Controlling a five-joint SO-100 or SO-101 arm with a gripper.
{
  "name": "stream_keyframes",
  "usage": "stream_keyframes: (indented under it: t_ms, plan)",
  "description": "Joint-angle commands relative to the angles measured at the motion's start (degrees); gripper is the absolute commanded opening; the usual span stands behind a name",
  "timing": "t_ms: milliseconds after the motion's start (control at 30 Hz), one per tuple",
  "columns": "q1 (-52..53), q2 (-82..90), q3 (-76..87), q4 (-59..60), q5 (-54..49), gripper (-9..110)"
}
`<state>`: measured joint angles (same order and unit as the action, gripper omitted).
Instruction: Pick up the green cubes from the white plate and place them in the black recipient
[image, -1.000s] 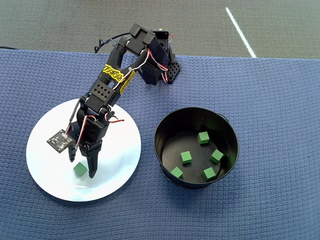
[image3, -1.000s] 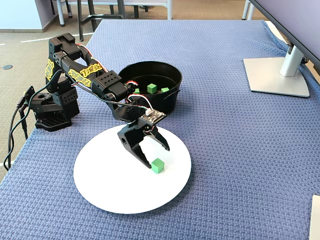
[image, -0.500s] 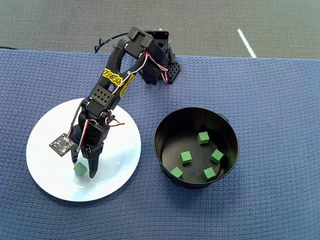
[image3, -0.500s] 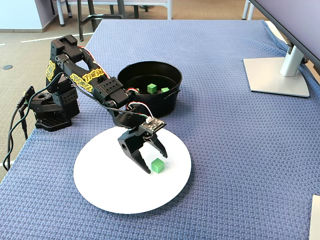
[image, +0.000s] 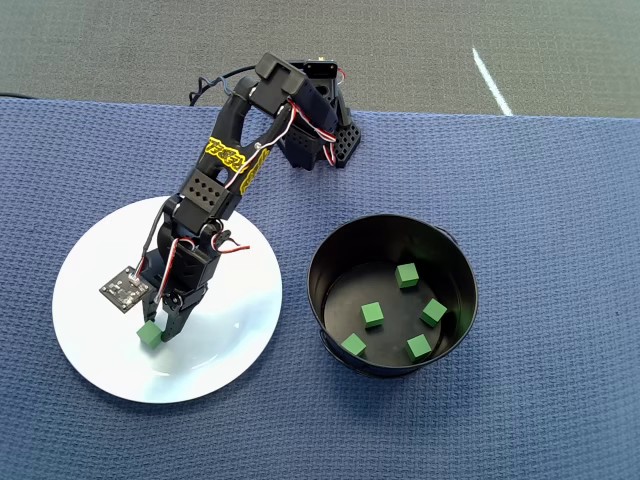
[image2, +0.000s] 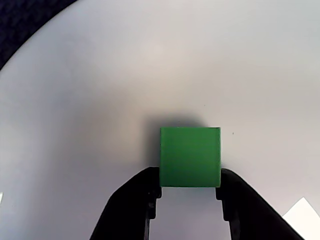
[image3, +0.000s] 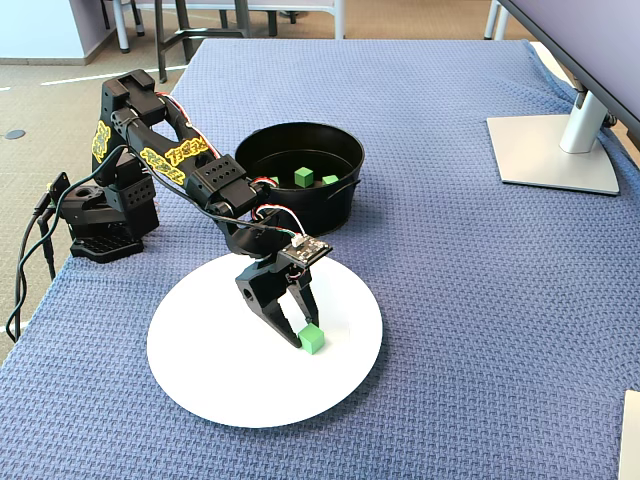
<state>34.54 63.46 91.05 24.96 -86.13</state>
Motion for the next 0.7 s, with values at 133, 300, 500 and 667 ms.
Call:
stream_keyframes:
  t_ms: [133,300,500,667]
  plan:
    - [-0.7,20.3,4.66,6.33,7.82,0]
    - [-4.92,38.67,10.63,18.02,16.61,0]
    - [-16.88,57.74,12.13,36.47,37.18,0]
    - [-32.52,70.31,9.58,48.6,57.92,0]
